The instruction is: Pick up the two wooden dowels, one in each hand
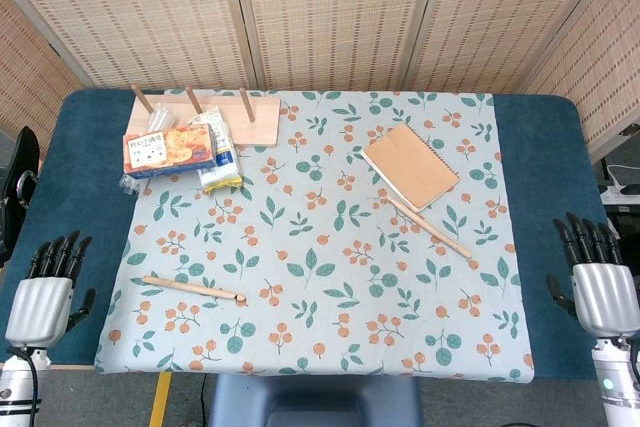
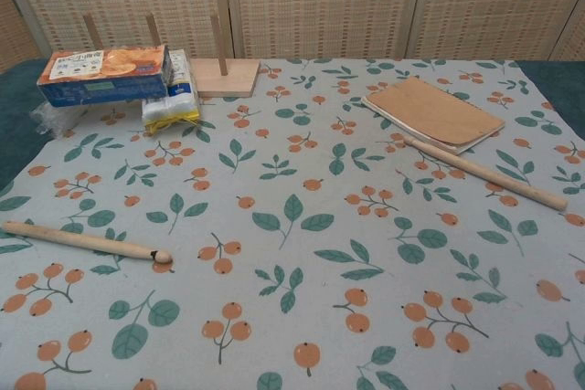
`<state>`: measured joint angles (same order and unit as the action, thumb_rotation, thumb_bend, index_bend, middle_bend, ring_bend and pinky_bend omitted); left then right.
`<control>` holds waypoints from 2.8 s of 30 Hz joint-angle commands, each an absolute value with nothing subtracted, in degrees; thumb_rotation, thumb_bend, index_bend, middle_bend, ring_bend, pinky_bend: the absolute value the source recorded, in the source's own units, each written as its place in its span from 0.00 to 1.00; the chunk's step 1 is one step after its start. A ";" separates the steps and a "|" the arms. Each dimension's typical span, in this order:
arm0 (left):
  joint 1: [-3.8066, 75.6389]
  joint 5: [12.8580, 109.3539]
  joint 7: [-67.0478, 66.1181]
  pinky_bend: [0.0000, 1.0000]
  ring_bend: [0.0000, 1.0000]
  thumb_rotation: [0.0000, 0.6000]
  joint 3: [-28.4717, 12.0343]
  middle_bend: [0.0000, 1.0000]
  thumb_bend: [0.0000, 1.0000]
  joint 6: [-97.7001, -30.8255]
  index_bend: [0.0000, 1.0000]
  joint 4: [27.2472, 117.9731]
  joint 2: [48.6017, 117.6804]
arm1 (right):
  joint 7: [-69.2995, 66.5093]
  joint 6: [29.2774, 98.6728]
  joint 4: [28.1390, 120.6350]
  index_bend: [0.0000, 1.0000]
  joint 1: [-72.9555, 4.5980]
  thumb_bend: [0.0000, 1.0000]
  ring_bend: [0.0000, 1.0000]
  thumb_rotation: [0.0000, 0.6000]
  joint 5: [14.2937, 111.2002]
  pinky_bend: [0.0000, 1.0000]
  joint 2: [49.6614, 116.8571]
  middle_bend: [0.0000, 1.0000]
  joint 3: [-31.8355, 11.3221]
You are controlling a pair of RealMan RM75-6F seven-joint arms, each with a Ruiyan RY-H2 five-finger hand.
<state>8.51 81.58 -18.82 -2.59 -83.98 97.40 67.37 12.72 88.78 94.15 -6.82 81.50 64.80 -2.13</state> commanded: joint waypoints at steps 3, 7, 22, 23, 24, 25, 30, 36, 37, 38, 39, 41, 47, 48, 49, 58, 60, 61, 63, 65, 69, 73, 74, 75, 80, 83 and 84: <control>9.81 84.71 -17.61 0.09 0.00 1.00 -0.65 0.06 0.43 -80.81 0.06 98.15 67.76 | 13.12 87.73 94.15 0.00 -7.12 0.34 0.00 1.00 81.92 0.00 65.29 0.00 -2.46; 13.12 86.90 -17.06 0.08 0.00 1.00 0.86 0.12 0.43 -74.45 0.11 96.47 71.00 | 12.71 87.37 94.36 0.00 -7.05 0.34 0.00 1.00 83.48 0.00 65.30 0.00 -2.02; 19.34 86.74 -21.50 0.08 0.09 1.00 -1.30 0.30 0.43 -69.03 0.30 74.44 89.75 | 12.54 85.05 94.72 0.00 -6.83 0.34 0.00 1.00 83.72 0.00 64.99 0.00 -2.20; 19.45 86.74 -21.98 0.08 0.09 1.00 -1.26 0.31 0.43 -69.00 0.32 73.78 90.15 | 12.30 84.85 94.78 0.00 -6.85 0.34 0.00 1.00 83.85 0.00 64.87 0.00 -2.14; 19.56 86.77 -22.87 0.08 0.09 1.00 -1.13 0.31 0.43 -68.96 0.34 72.89 90.62 | 12.10 84.64 94.84 0.00 -6.84 0.34 0.00 1.00 83.93 0.00 64.69 0.00 -2.09; 19.60 86.82 -23.63 0.08 0.10 1.00 -0.97 0.32 0.42 -68.94 0.36 72.23 90.97 | 12.00 84.51 94.88 0.00 -6.83 0.34 0.00 1.00 83.96 0.00 64.58 0.00 -2.07; 19.30 86.80 -25.15 0.08 0.12 1.00 -0.41 0.34 0.42 -69.63 0.38 68.90 92.90 | 11.82 83.96 95.14 0.00 -6.74 0.34 0.00 1.00 83.94 0.00 64.17 0.00 -2.10; 19.20 86.02 -26.04 0.08 0.13 1.00 -0.01 0.36 0.42 -69.11 0.42 68.18 92.91 | 11.91 83.60 95.24 0.00 -6.68 0.34 0.00 1.00 84.10 0.00 64.15 0.00 -2.18; 19.24 85.88 -26.09 0.08 0.13 1.00 -0.01 0.36 0.42 -68.97 0.42 68.04 92.96 | 11.98 83.55 95.27 0.00 -6.66 0.34 0.00 1.00 84.11 0.00 64.15 0.00 -2.19; 19.26 85.74 -26.09 0.08 0.14 1.00 -0.02 0.37 0.42 -68.87 0.43 67.89 93.04 | 12.06 83.53 95.29 0.00 -6.64 0.34 0.00 1.00 84.14 0.00 64.16 0.00 -2.20; 19.28 85.57 -26.14 0.08 0.14 1.00 -0.02 0.37 0.42 -68.75 0.43 67.59 93.17 | 12.10 83.48 95.33 0.00 -6.61 0.34 0.00 1.00 84.15 0.00 64.14 0.00 -2.20; 19.28 85.28 -26.38 0.09 0.15 1.00 -0.04 0.38 0.42 -68.63 0.44 67.04 93.46 | 12.09 83.43 95.39 0.00 -6.56 0.34 0.00 1.00 84.09 0.00 64.12 0.00 -2.26; 19.30 84.60 -26.97 0.09 0.21 1.00 -0.37 0.47 0.42 -68.88 0.52 65.23 94.53 | 12.34 83.09 95.49 0.00 -6.51 0.34 0.00 1.00 83.93 0.00 64.13 0.00 -2.40; 19.24 84.65 -26.78 0.09 0.22 1.00 -0.40 0.49 0.42 -69.21 0.54 65.03 94.70 | 12.45 83.01 95.48 0.00 -6.51 0.34 0.00 1.00 83.83 0.00 64.17 0.00 -2.45; 19.20 84.76 -26.69 0.09 0.23 1.00 -0.37 0.51 0.42 -69.45 0.56 64.88 94.79 | 12.51 82.91 95.49 0.00 -6.52 0.34 0.00 1.00 83.78 0.00 64.19 0.00 -2.46; 19.04 85.91 -24.81 0.09 0.29 1.00 0.04 0.62 0.45 -71.15 0.68 63.79 95.44 | 13.03 82.04 95.97 0.00 -6.55 0.34 0.00 1.00 83.71 0.00 64.03 0.00 -2.30; 18.96 86.52 -23.50 0.09 0.32 1.00 0.07 0.67 0.47 -72.08 0.75 62.70 96.02 | 13.22 81.96 96.00 0.00 -6.56 0.34 0.00 1.00 83.73 0.00 64.06 0.00 -2.30; 18.93 86.82 -22.92 0.09 0.33 1.00 0.15 0.70 0.47 -72.45 0.77 62.17 96.26 | 13.35 81.90 95.99 0.00 -6.56 0.34 0.00 1.00 83.70 0.00 64.09 0.00 -2.30; 18.80 87.53 -21.52 0.09 0.34 1.00 0.15 0.71 0.47 -73.68 0.78 60.92 96.89 | 13.61 81.70 96.00 0.00 -6.60 0.34 0.00 1.00 83.65 0.00 64.20 0.00 -2.27; 18.72 88.35 -19.53 0.09 0.35 1.00 0.21 0.71 0.47 -74.91 0.79 59.78 97.42 | 14.00 81.49 95.92 0.00 -6.70 0.34 0.00 1.00 83.54 0.00 64.40 0.00 -2.32; 18.63 90.50 -12.24 0.09 0.35 1.00 -0.09 0.72 0.47 -78.88 0.80 57.20 98.52 | 15.17 80.96 95.46 0.00 -7.32 0.34 0.00 1.00 82.94 0.00 66.24 0.00 -2.97; 18.28 91.39 -3.67 0.09 0.36 1.00 -1.42 0.72 0.47 -83.29 0.80 57.37 98.57 | 19.20 77.69 94.80 0.00 -10.13 0.34 0.00 1.00 81.37 0.00 69.20 0.00 -4.46; 18.22 91.87 -2.72 0.09 0.36 1.00 -1.52 0.72 0.47 -84.34 0.80 57.28 98.36 | 20.67 76.60 94.58 0.00 -11.10 0.34 0.00 1.00 80.76 0.00 70.04 0.01 -4.98; 18.10 92.32 -1.89 0.09 0.36 1.00 -1.48 0.72 0.47 -85.25 0.80 57.41 97.91 | 22.55 75.24 93.99 0.00 -12.43 0.34 0.00 1.00 79.57 0.00 71.55 0.02 -5.89; 17.44 93.18 -2.38 0.09 0.36 1.00 -0.97 0.72 0.47 -86.85 0.80 59.28 95.69 | 30.74 67.96 90.64 0.00 -18.34 0.34 0.00 1.00 72.24 0.00 78.09 0.07 -9.02; 16.94 92.91 -2.97 0.09 0.36 1.00 -0.94 0.72 0.47 -87.13 0.80 60.41 94.85 | 35.77 64.03 87.03 0.00 -21.94 0.34 0.00 1.00 66.49 0.00 82.23 0.09 -10.86; 16.77 92.77 -3.11 0.09 0.36 1.00 -0.89 0.72 0.47 -87.07 0.80 60.86 94.52 | 37.62 63.07 85.70 0.01 -23.10 0.34 0.00 1.00 64.45 0.00 83.61 0.10 -11.37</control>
<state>16.97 92.86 -2.93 -0.94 -87.00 60.59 94.72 33.09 66.70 89.18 -19.48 69.20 79.65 -9.22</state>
